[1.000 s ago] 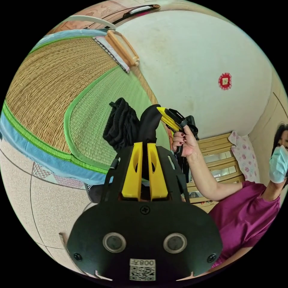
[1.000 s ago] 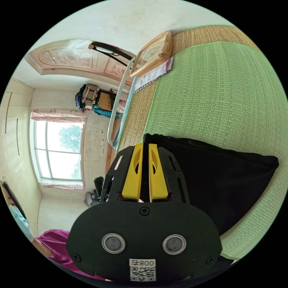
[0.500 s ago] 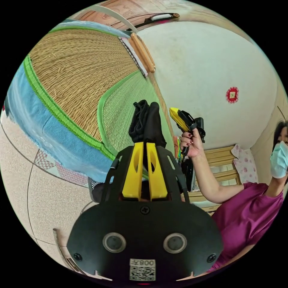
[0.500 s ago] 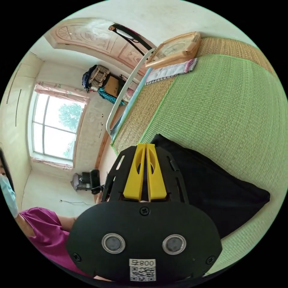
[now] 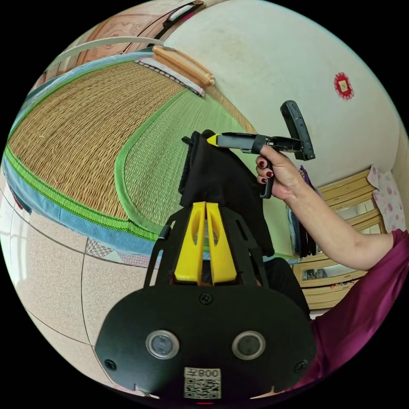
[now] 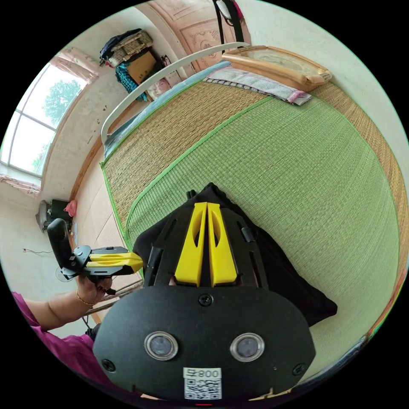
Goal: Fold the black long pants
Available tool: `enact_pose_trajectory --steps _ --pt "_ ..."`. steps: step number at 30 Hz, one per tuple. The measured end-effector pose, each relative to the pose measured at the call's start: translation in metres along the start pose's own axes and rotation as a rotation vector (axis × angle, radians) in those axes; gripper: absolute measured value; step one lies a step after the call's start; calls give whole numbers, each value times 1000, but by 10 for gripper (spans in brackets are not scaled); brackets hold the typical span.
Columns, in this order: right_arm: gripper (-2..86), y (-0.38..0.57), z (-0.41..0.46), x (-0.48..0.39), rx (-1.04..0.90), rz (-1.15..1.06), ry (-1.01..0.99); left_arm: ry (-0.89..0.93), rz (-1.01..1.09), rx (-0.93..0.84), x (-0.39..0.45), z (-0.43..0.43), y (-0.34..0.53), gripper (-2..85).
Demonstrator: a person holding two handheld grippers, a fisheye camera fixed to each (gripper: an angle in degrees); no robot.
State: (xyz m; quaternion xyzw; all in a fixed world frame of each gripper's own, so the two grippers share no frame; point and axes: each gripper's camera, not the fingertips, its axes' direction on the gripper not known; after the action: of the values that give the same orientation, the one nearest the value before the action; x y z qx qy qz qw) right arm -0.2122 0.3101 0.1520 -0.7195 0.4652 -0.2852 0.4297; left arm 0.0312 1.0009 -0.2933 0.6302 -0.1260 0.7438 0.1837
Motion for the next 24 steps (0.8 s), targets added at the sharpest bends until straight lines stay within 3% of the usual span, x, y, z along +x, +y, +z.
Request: enact_pose_trajectory --steps 9,16,21,24 --pt "1 -1 -48 -9 71 -12 -34 -13 43 64 24 -21 12 0" --pt "1 -12 -38 3 -21 47 -106 -74 72 15 44 -7 7 1" --pt "1 42 -94 30 135 66 -164 -8 88 69 62 -12 12 0" --pt "1 94 -101 70 145 208 -115 -32 93 44 67 2 8 0"
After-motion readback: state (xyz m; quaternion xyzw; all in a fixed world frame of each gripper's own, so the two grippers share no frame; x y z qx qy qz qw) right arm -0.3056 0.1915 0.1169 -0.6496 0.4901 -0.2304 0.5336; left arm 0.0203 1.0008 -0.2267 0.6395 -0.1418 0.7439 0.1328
